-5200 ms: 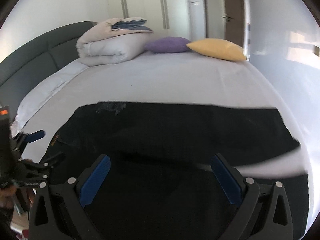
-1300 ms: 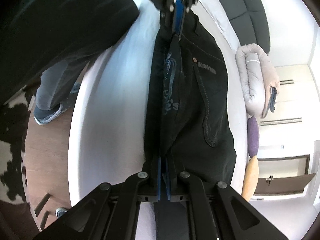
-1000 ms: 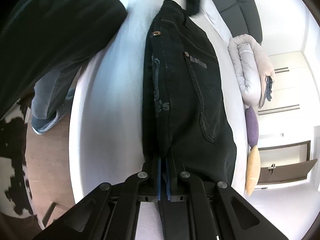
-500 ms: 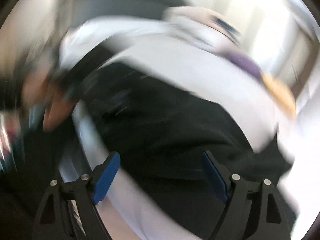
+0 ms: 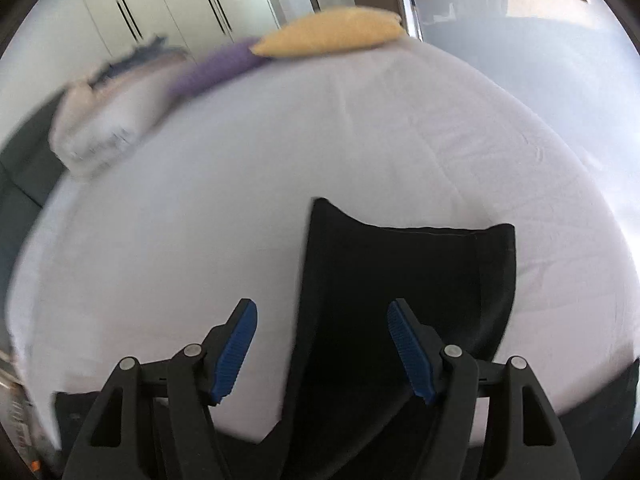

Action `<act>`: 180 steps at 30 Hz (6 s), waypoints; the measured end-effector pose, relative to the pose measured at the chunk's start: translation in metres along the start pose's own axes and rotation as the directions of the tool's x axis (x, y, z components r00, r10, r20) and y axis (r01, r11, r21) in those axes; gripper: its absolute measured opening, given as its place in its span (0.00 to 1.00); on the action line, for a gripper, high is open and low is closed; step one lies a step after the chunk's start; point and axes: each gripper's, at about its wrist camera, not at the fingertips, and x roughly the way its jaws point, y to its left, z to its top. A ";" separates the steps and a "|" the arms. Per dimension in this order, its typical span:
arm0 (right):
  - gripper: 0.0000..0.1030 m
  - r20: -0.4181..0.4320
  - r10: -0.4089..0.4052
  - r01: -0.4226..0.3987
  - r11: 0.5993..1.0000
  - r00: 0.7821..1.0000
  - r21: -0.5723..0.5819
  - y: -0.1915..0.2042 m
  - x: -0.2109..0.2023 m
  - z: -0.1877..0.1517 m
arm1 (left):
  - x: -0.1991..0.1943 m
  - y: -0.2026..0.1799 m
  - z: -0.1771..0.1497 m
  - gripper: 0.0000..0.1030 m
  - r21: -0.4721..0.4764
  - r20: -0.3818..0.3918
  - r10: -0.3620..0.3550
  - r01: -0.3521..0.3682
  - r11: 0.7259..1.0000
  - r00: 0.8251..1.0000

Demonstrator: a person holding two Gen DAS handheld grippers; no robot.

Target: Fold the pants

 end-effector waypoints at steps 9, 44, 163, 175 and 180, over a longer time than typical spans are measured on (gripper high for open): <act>0.04 -0.048 0.022 -0.019 0.998 0.999 0.056 -0.016 0.029 0.014 | -0.002 0.004 0.002 0.11 0.000 -0.004 -0.001 0.001 1.000 1.000; 0.04 0.369 0.145 -0.358 0.704 0.918 0.613 -0.261 -0.147 -0.199 | 0.009 -0.027 0.019 0.11 0.021 -0.054 0.090 -0.089 0.996 0.994; 0.00 0.155 0.612 -0.537 0.509 0.775 0.673 -0.168 -0.090 -0.280 | 0.001 -0.076 0.009 0.11 0.152 0.000 0.018 -0.018 0.988 1.000; 0.11 0.248 0.534 -0.541 0.506 0.808 0.672 -0.194 -0.105 -0.252 | -0.008 -0.060 -0.001 0.11 0.133 0.014 0.001 -0.003 0.991 1.000; 0.00 0.259 0.546 -0.544 0.460 0.796 0.701 -0.210 -0.097 -0.261 | -0.011 -0.055 -0.004 0.11 0.122 0.014 -0.006 0.004 0.993 1.000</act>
